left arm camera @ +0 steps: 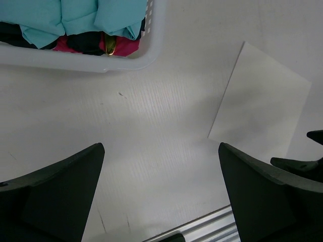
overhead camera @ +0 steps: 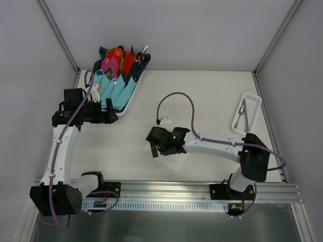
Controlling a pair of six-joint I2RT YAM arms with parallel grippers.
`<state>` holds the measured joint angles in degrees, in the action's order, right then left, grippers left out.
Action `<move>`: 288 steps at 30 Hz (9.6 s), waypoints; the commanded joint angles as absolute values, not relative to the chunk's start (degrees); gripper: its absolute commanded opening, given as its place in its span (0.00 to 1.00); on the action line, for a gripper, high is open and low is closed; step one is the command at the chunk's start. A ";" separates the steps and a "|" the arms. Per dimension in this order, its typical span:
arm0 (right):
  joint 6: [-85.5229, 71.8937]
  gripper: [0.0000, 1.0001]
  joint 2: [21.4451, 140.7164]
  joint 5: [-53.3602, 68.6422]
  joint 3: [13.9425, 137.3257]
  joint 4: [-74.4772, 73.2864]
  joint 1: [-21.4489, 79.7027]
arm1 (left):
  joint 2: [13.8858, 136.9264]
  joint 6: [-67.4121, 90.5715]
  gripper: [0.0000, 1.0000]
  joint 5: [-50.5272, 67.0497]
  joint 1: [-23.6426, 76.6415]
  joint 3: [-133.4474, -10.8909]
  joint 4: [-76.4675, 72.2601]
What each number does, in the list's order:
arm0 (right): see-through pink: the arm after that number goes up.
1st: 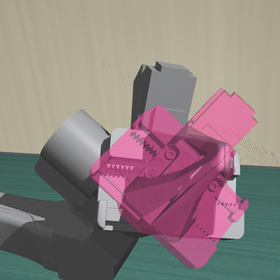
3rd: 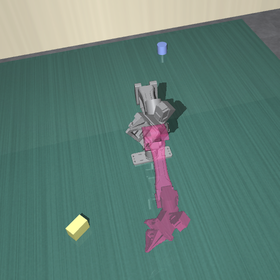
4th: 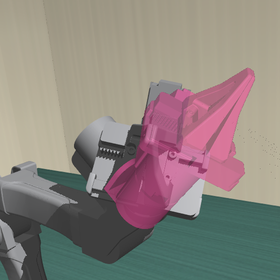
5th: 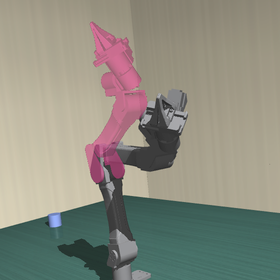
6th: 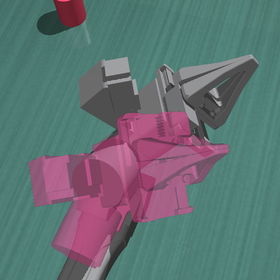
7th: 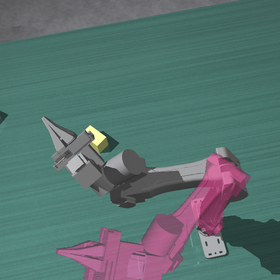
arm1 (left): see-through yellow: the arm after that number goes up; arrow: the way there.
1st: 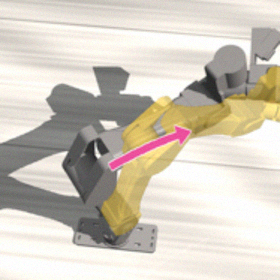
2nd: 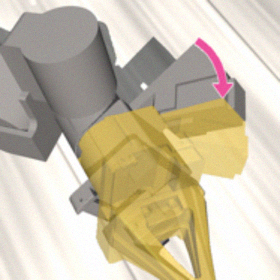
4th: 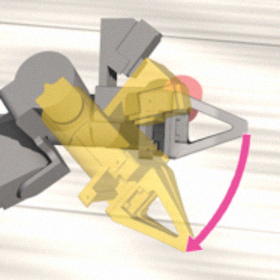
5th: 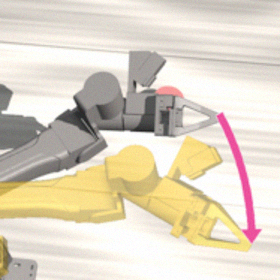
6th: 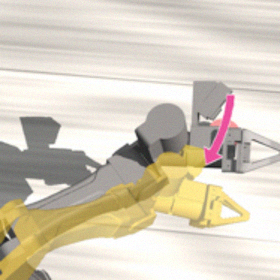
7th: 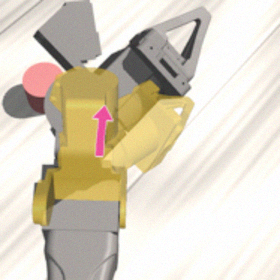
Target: Place the utensils on the paper napkin and roll it up
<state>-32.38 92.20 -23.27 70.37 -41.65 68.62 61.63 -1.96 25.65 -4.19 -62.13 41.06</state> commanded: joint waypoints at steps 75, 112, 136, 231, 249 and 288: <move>-11.45 0.98 80.09 -4.67 75.23 -33.65 30.53 | 63.19 -6.76 0.99 28.21 -4.66 -67.59 41.66; 10.28 0.37 119.00 -9.05 94.91 -45.61 -16.00 | 76.29 -8.35 0.99 38.06 -4.66 -67.67 41.92; 12.22 0.33 125.33 -10.19 98.88 -49.83 -16.08 | 77.61 -7.65 0.99 37.62 -4.66 -67.85 42.01; 10.55 0.16 128.58 -3.60 102.92 -53.96 -17.31 | 82.09 -6.77 0.99 42.01 -4.75 -70.66 42.63; 9.84 0.00 114.18 -7.03 103.80 -56.16 -17.32 | 80.51 -6.94 0.99 40.70 -4.75 -70.49 42.71; -7.91 0.00 118.56 -7.29 94.83 -48.34 35.86 | 78.49 -4.48 0.99 36.21 -4.66 -68.03 43.33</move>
<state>-7.46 118.43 -5.61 93.47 -48.93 35.66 80.66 -4.84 36.88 -4.21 -68.47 42.52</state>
